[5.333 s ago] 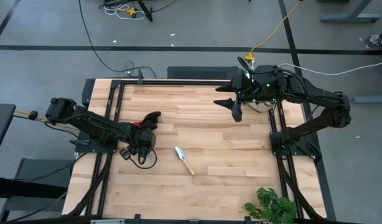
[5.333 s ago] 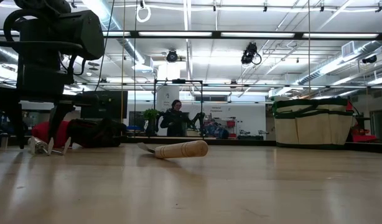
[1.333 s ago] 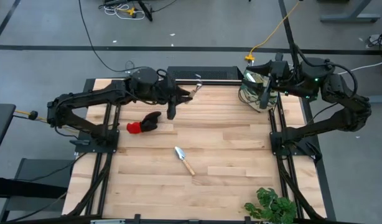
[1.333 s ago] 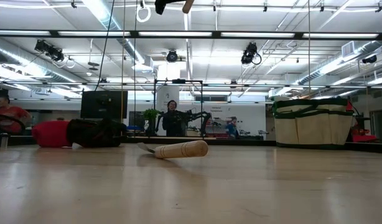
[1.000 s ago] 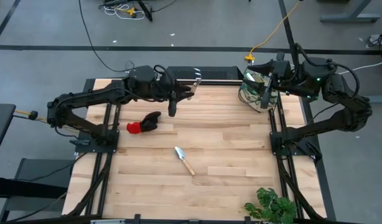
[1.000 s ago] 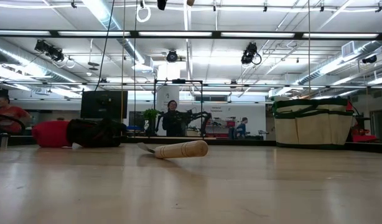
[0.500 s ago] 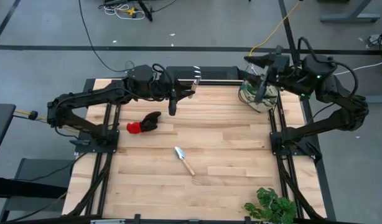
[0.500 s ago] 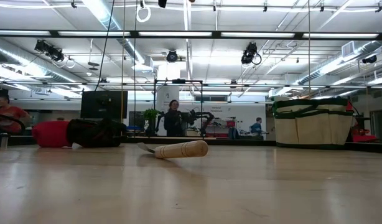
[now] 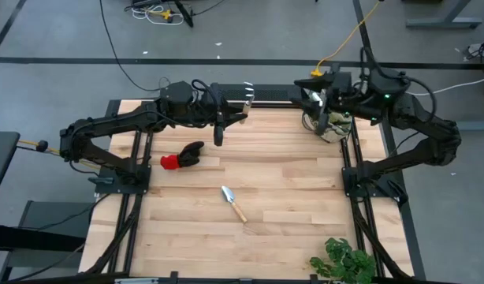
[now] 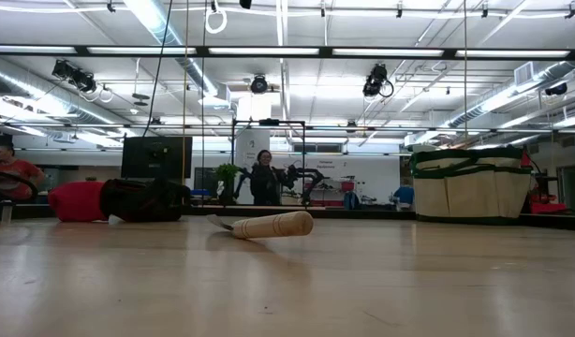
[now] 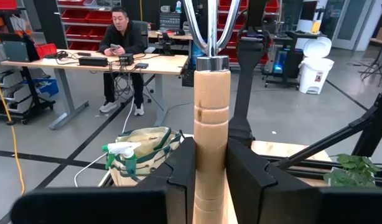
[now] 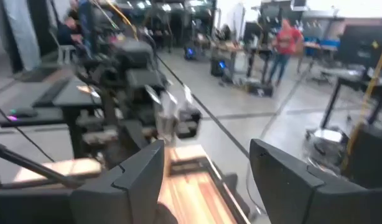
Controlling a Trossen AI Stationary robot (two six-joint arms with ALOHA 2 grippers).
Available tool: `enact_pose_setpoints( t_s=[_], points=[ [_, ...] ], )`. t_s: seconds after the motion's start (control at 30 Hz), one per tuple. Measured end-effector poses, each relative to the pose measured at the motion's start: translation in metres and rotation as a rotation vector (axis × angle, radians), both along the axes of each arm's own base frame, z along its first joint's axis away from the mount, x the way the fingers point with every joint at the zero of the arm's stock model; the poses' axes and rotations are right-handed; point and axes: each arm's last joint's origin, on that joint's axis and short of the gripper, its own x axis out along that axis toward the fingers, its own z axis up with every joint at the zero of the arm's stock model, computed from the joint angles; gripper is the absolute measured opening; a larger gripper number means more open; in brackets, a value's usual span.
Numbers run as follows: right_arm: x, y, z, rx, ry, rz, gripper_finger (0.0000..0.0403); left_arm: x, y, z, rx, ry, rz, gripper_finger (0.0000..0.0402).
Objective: Pick & Place Garden tools in Gardening bag
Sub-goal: Put the hand rake into the gardening bag
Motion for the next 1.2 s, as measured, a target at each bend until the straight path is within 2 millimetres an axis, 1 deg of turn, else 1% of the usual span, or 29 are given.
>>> enact_pose_setpoints(
  t_s=[0.17,0.4,0.53,0.67,0.73,0.83,0.97,1.07,1.2],
  points=[
    [0.003,-0.006,-0.011,0.021,0.059,0.019,0.0240,0.000,0.000,0.000,-0.010,-0.001,0.000,0.0072],
    [0.003,-0.018,-0.038,0.059,0.102,0.078,0.0240,0.000,-0.001,0.000,-0.014,-0.002,-0.011,0.0072],
    [0.007,-0.024,-0.051,0.107,0.068,0.142,0.0240,0.000,-0.001,0.000,-0.014,-0.002,-0.022,0.0072],
    [0.015,-0.029,-0.060,0.133,-0.018,0.242,0.0240,0.000,-0.002,0.000,-0.017,-0.002,-0.047,0.0072],
    [0.019,-0.031,-0.067,0.142,-0.060,0.261,0.0240,0.000,-0.002,0.000,-0.020,-0.003,-0.054,0.0072],
    [0.025,-0.034,-0.078,0.157,-0.119,0.277,0.0240,0.000,-0.002,0.000,-0.019,-0.006,-0.055,0.0072],
    [0.030,-0.036,-0.088,0.165,-0.198,0.283,0.0240,0.000,-0.002,0.003,-0.013,-0.030,-0.055,0.0072],
    [0.032,-0.037,-0.093,0.159,-0.213,0.264,0.0240,0.001,-0.002,0.006,-0.005,-0.063,-0.055,0.0072],
    [0.034,-0.037,-0.095,0.161,-0.205,0.253,0.0240,0.001,-0.002,0.008,0.001,-0.085,-0.055,0.0072]
  ],
)
